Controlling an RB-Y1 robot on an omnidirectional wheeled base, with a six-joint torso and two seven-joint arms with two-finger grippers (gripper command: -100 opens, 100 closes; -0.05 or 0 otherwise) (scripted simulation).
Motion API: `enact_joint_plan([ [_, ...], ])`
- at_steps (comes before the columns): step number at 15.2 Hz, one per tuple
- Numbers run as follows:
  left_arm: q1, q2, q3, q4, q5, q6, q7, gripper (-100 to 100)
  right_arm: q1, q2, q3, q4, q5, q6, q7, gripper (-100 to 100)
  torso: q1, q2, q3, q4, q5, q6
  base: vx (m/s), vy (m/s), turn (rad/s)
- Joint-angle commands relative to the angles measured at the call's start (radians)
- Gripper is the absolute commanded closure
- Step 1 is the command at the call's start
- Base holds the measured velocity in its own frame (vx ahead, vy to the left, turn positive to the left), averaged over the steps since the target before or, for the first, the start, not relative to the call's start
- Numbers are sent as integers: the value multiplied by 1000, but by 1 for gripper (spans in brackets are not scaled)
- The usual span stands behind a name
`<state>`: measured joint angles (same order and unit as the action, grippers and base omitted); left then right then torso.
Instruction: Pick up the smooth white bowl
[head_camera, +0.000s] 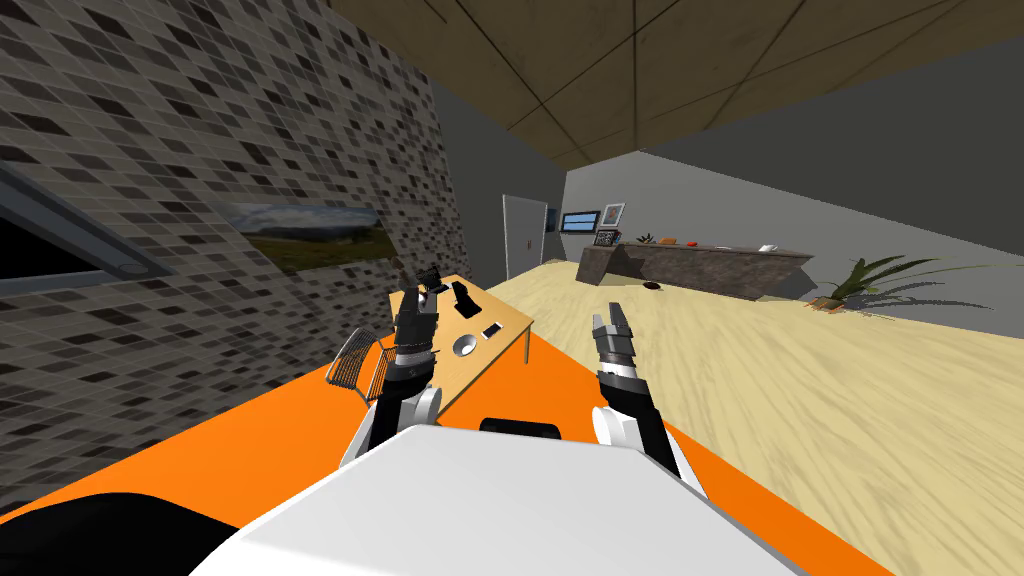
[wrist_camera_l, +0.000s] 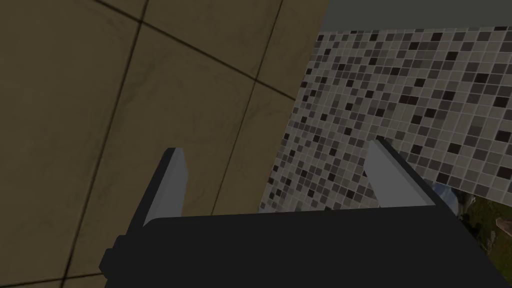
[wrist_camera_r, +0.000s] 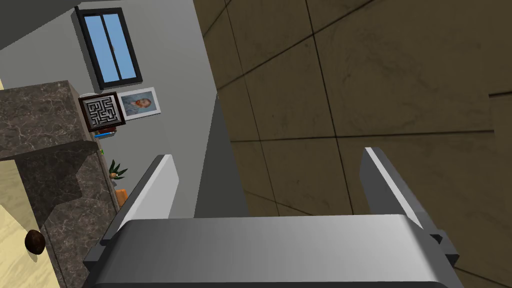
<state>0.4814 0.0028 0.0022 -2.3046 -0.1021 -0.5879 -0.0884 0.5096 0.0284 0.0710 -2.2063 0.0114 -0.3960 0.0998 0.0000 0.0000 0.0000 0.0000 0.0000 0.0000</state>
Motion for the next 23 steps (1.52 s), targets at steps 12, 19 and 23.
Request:
enact_joint_plan([
  [12, -28, 184, 50, 110, 65, 200, 23, -100, 0, 0, 0, 0, 0, 0, 0, 0, 1, 0, 0, 0, 0, 0, 3, 7, -58],
  [19, -44, 219, 79, 173, 103, 318, 36, -100, 0, 0, 0, 0, 0, 0, 0, 0, 1, 0, 0, 0, 0, 0, 2, 8, -68],
  [23, -55, 236, 100, 220, 131, 391, 46, -100, 0, 0, 0, 0, 0, 0, 0, 0, 1, 0, 0, 0, 0, 0, 1, 8, -62],
])
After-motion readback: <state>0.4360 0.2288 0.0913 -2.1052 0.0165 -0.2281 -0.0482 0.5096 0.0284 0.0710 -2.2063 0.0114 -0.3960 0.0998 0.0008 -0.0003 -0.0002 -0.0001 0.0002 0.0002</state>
